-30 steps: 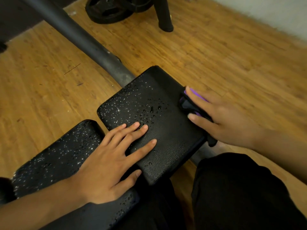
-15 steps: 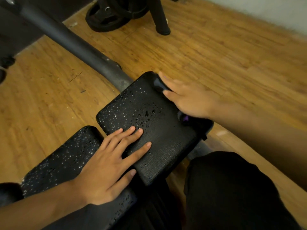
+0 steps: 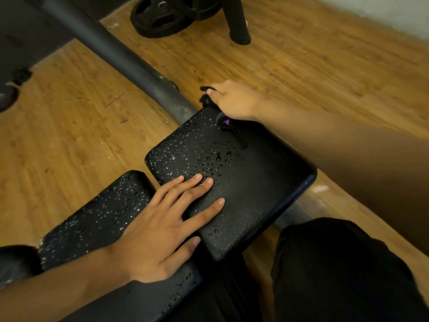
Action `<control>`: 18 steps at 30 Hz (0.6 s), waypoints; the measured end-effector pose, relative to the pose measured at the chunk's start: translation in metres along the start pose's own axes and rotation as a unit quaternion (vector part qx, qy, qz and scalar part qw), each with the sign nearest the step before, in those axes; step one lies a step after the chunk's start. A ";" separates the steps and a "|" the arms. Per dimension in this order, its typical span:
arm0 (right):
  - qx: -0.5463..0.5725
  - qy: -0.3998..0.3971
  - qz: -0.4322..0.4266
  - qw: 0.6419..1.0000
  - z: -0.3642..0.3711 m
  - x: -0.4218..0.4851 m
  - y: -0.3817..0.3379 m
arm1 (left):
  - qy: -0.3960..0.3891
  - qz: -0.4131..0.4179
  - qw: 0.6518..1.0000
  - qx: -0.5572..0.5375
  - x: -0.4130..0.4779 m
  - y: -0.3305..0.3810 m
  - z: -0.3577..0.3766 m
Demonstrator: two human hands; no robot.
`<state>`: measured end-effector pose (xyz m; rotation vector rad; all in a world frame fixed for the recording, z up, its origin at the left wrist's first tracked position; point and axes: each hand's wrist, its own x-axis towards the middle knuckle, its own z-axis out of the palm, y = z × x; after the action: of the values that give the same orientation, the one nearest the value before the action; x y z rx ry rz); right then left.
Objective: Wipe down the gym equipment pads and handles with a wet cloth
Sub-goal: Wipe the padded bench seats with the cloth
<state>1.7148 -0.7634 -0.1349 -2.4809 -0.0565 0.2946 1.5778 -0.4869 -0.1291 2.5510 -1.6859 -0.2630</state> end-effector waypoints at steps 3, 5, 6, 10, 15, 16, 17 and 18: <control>0.005 -0.004 -0.014 1.000 0.000 -0.026 0.010 | 0.001 -0.002 1.000 -0.002 -0.002 0.000 -0.001; 0.002 0.012 -0.041 0.999 0.000 -0.071 0.024 | 0.007 0.000 1.000 -0.001 -0.002 0.000 -0.001; 0.007 0.015 -0.056 0.998 0.001 -0.099 0.034 | 0.010 0.002 1.000 0.000 -0.002 0.000 0.000; 0.042 0.017 -0.042 0.998 0.004 -0.197 0.061 | 0.019 0.005 1.000 -0.002 0.000 0.001 0.001; 0.032 0.012 -0.020 0.999 0.006 -0.146 0.050 | 0.016 0.001 1.000 0.000 0.001 0.002 0.002; 0.023 0.000 -0.020 1.000 0.005 -0.121 0.045 | 0.016 0.003 1.000 0.000 0.001 0.001 0.002; 0.016 -0.012 -0.017 1.000 0.003 -0.096 0.038 | 0.016 0.004 1.000 0.000 0.000 0.001 0.002; 0.016 -0.019 -0.011 1.000 0.002 -0.072 0.030 | 0.015 0.006 1.000 -0.001 0.000 0.001 0.001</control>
<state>1.6435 -0.7947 -0.1402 -2.4427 -0.0930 0.3301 1.5769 -0.4874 -0.1305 2.5283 -1.6899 -0.2253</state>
